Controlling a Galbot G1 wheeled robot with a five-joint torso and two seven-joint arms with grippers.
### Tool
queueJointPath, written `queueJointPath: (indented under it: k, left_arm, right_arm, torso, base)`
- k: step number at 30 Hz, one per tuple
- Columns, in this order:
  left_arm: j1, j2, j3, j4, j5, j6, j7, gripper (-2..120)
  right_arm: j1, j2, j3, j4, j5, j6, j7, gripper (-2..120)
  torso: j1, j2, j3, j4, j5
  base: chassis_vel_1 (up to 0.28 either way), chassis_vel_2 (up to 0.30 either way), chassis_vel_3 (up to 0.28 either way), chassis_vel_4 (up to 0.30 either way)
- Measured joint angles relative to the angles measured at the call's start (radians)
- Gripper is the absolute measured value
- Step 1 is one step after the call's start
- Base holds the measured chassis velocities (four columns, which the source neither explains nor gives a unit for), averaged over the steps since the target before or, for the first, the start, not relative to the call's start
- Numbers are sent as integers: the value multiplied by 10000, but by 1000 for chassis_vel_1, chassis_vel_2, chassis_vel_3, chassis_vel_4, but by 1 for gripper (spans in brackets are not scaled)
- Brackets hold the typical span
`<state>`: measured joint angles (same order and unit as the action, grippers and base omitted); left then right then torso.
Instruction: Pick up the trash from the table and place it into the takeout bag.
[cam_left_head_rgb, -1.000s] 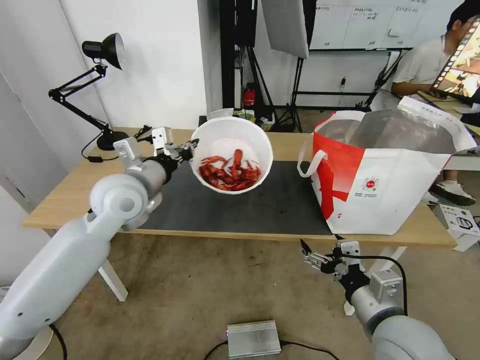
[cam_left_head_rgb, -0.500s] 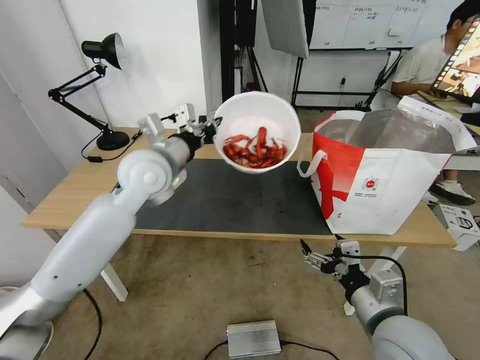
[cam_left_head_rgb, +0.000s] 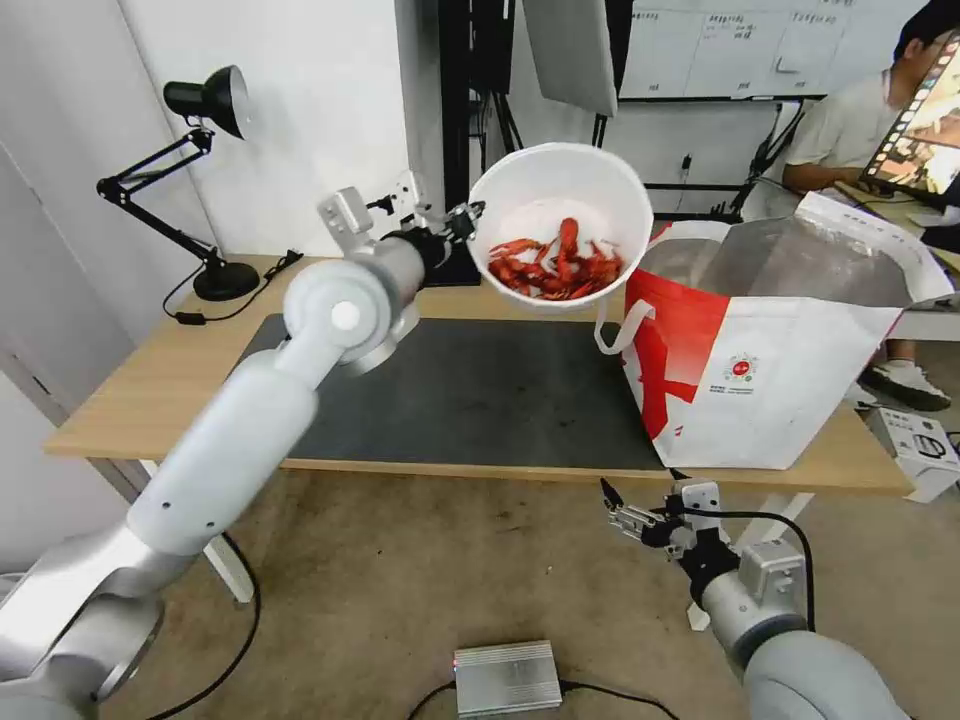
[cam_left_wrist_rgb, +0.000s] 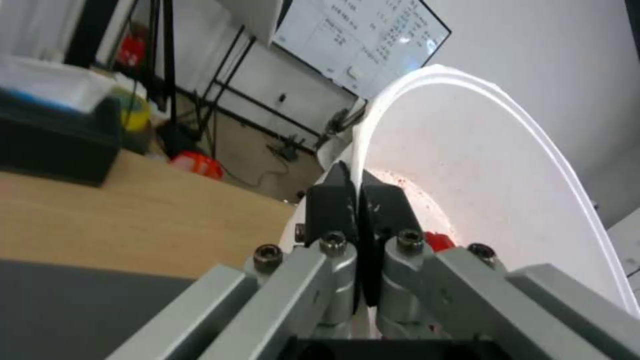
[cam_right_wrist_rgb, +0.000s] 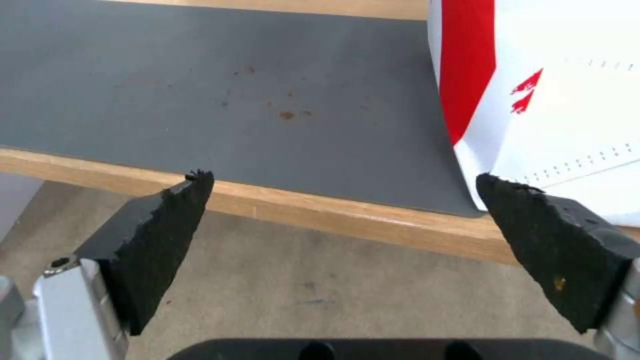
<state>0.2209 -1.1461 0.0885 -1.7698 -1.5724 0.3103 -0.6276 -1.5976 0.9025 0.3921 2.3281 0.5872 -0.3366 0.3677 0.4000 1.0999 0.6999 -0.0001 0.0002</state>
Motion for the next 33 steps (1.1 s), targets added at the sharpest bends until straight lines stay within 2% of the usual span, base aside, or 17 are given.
queueJointPath:
  k: [5, 17, 33]
  left_arm:
    - [-395, -382, 0, 301, -582, -135, -442, 0]
    - [-894, -1117, 202, 697, -1084, -162, -913, 0]
    - [-1471, -2012, 492, 1359, -1272, -546, -961, 0]
  right_arm:
    - [0, 0, 0, 0, 0, 0, 0, 100]
    - [0, 0, 0, 0, 0, 0, 0, 100]
    - [0, 0, 0, 0, 0, 0, 0, 100]
  torso:
    - [0, 0, 1, 1, -1]
    - [0, 0, 1, 1, -1]
    - [0, 0, 1, 2, -1]
  base:
    - [0, 0, 0, 0]
    - [0, 0, 0, 0]
    - [0, 0, 0, 0]
